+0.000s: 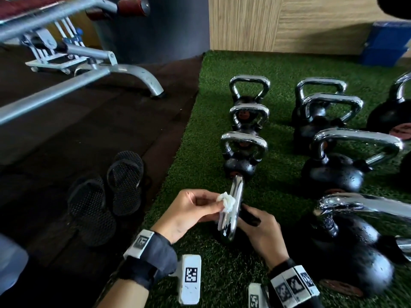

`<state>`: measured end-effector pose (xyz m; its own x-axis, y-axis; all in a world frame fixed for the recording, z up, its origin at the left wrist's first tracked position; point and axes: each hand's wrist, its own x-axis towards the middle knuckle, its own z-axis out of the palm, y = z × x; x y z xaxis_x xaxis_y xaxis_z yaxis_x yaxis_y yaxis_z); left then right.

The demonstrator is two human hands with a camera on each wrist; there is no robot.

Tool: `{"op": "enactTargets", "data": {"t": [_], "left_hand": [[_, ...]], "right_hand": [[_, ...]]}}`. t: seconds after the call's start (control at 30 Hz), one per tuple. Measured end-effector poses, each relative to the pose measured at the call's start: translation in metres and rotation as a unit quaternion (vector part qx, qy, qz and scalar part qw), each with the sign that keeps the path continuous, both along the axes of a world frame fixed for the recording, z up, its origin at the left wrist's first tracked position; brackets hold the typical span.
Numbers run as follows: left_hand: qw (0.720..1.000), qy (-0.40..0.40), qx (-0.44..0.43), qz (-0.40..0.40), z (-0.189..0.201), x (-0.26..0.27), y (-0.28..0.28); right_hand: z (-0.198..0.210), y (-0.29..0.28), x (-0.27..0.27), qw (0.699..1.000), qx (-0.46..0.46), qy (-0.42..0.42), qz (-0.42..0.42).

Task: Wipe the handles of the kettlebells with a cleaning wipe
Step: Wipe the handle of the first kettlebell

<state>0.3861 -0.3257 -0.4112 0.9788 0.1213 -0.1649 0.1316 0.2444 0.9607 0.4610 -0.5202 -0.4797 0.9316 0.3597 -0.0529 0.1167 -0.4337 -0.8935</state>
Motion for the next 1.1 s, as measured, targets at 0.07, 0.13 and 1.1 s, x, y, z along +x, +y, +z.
{"op": "enactTargets", "data": {"t": [0.07, 0.13, 1.1], "left_hand": [[0.999, 0.0, 0.007, -0.046, -0.005, -0.01, 0.006], [0.994, -0.017, 0.052, -0.093, -0.009, -0.017, 0.013], [0.974, -0.166, 0.137, 0.067, -0.008, -0.033, 0.018]], "right_hand": [[0.001, -0.001, 0.002, 1.0, -0.004, 0.02, -0.005], [0.001, -0.002, 0.004, 0.999, -0.01, 0.035, -0.009], [0.099, -0.016, -0.027, 0.98, 0.129, -0.078, 0.128]]}}
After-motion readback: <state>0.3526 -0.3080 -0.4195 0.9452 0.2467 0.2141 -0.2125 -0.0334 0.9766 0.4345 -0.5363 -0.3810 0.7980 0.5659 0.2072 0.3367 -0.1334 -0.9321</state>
